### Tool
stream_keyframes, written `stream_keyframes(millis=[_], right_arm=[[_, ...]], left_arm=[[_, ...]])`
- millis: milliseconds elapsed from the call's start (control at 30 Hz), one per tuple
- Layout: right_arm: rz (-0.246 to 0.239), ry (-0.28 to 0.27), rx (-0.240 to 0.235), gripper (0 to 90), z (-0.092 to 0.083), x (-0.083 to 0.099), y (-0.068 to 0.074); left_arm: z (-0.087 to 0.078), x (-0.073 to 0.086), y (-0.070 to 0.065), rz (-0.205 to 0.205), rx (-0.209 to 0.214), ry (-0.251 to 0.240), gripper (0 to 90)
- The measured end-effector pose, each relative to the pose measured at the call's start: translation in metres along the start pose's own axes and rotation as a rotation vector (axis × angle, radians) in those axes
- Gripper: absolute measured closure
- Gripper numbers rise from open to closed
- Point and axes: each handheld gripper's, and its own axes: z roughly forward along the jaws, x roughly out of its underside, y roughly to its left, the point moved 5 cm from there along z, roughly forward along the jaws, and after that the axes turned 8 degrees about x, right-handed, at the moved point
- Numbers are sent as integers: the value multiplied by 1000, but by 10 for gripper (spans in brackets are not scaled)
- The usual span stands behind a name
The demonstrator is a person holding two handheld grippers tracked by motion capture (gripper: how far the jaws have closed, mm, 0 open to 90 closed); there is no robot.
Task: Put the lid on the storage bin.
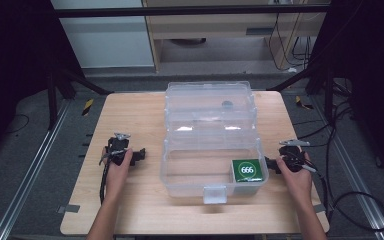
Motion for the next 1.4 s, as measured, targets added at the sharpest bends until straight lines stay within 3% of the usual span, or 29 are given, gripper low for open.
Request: stream_keyframes(millis=[33,100,267,300,367,433,467,533,567,600,633,700,733,767,900,933,1033,1067,1100,1133,1200,1300,1333,1400], right_arm=[[0,0,0,5,0,0,0],[-1,-2,-1,5,-5,4,3],[-12,0,-11,8,-12,11,6],[-12,0,-11,8,-12,11,6],[-31,-15,-39,88,-16,12,8],[-51,-18,-42,96,-19,11,8],[-73,-50,-30,89,-29,8,6],[-70,-70,-24,85,-36,5,4],[-86,-82,-16,82,-42,2,2],[-161,-84,26,86,-53,-7,-4],[-161,-84,26,86,-53,-7,-4],[-203,-86,36,92,-65,-17,-7],[-255,-95,44,92,-76,-30,-9],[-255,-95,44,92,-76,-30,-9],[-371,-81,82,100,-97,-58,-8],[-371,-81,82,100,-97,-58,-8],[-470,-55,103,116,-109,-71,-5],[-480,-54,104,116,-112,-74,-5],[-493,-48,74,128,-119,-82,-2],[-495,-49,61,132,-123,-87,-1],[-504,-43,59,134,-125,-91,1],[-579,-38,56,165,-132,-106,11],[-610,-44,38,214,-137,-117,18],[-621,-53,25,237,-139,-123,21]], left_arm=[[0,0,0,0,0,0,0],[-3,3,3,46,50,2,0],[-9,8,4,78,82,13,0],[-9,8,4,78,82,13,9],[-21,5,5,119,64,7,52],[-29,1,5,137,47,-16,36],[-41,-5,2,156,46,-57,35],[-47,-7,0,166,47,-66,35],[-53,-10,-3,181,50,-74,35],[-64,-13,-11,207,71,-79,36],[-64,-13,-11,207,71,-79,36],[-76,-13,-23,265,99,-54,46],[-86,-13,-31,311,111,-17,57],[-86,-13,-31,311,111,-17,61],[-120,-23,-48,434,139,13,64],[-120,-23,-48,434,139,13,60],[-137,-32,-59,464,169,-10,54],[-142,-35,-63,485,175,-20,47],[-149,-39,-72,502,177,-14,41],[-149,-39,-72,502,177,-14,41],[-154,-41,-82,531,184,0,40],[-156,-43,-95,589,188,25,33],[-156,-43,-101,609,199,38,33],[-154,-44,-114,660,226,65,33]])
